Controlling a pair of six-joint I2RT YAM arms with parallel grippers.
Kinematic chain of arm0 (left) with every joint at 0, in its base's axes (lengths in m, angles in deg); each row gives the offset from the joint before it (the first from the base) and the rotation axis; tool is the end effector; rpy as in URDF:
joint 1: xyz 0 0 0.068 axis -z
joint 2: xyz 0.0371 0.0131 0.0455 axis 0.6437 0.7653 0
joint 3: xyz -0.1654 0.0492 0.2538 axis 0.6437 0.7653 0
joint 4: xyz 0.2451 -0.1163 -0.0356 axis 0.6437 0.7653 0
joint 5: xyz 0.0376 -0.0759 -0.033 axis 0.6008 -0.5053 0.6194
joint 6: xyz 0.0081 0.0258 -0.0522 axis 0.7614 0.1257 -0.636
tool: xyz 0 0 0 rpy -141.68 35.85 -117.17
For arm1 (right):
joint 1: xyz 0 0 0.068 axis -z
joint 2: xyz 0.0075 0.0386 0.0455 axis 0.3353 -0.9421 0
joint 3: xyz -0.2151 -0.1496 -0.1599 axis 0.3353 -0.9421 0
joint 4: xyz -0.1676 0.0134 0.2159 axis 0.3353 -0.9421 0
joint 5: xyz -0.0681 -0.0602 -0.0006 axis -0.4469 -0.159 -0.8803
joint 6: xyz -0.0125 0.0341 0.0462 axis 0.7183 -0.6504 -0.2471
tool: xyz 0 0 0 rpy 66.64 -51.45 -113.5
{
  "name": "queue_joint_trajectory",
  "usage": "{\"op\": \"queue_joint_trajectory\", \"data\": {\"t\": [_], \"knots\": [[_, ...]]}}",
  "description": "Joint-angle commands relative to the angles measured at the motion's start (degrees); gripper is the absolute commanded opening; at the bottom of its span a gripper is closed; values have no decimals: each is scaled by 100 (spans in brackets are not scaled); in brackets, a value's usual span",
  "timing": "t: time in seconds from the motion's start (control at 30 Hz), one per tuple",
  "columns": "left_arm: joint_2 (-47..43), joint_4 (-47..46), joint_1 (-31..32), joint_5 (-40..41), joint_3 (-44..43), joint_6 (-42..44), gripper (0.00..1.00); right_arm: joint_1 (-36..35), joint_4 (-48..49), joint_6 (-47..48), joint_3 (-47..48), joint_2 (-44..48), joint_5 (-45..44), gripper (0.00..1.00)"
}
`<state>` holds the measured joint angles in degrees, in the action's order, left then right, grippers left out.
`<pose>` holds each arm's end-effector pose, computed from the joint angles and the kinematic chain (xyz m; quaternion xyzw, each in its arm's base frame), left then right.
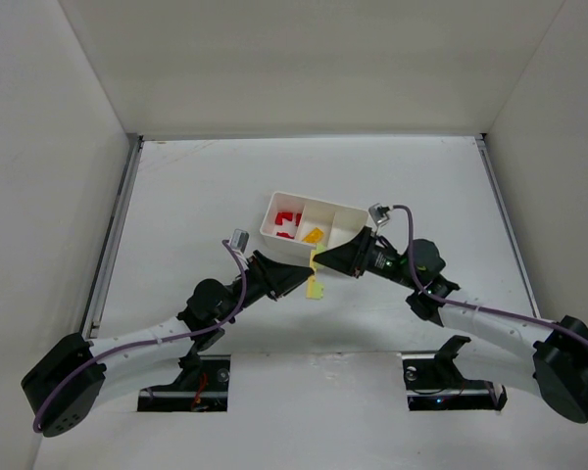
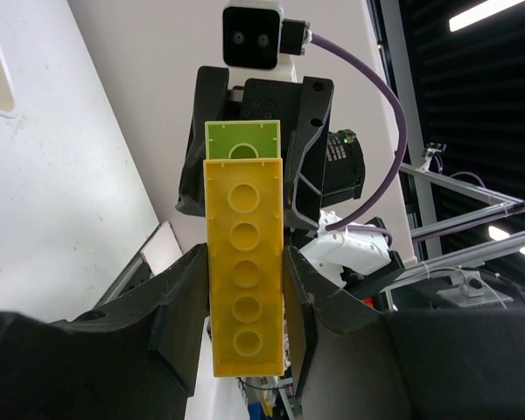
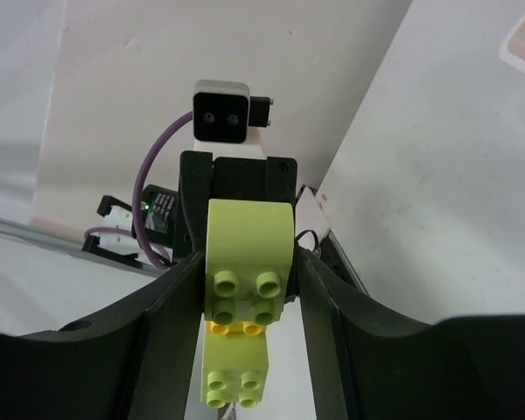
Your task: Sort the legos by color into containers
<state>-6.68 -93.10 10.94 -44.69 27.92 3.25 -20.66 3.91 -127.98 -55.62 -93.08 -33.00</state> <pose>0.1044 -0.1394 0.2589 -0.0522 0.5720 -0.7454 0.3385 0.1627 0.1618 0.2833 -0.0112 0.6676 0.6750 0.3139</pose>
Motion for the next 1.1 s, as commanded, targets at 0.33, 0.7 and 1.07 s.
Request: {"op": "queue_joint_trajectory", "data": {"t": [0.33, 0.7, 1.07], "knots": [[-154, -750, -86, 115, -8, -18, 13, -101, 312, 64, -238, 116, -135, 33], [-620, -698, -394, 133, 141, -168, 12, 601, 312, 3, -406, 371, 269, 33], [-427, -470, -473, 141, 132, 8, 12, 1384, -1521, 1467, 525, -7, -299, 34]]}}
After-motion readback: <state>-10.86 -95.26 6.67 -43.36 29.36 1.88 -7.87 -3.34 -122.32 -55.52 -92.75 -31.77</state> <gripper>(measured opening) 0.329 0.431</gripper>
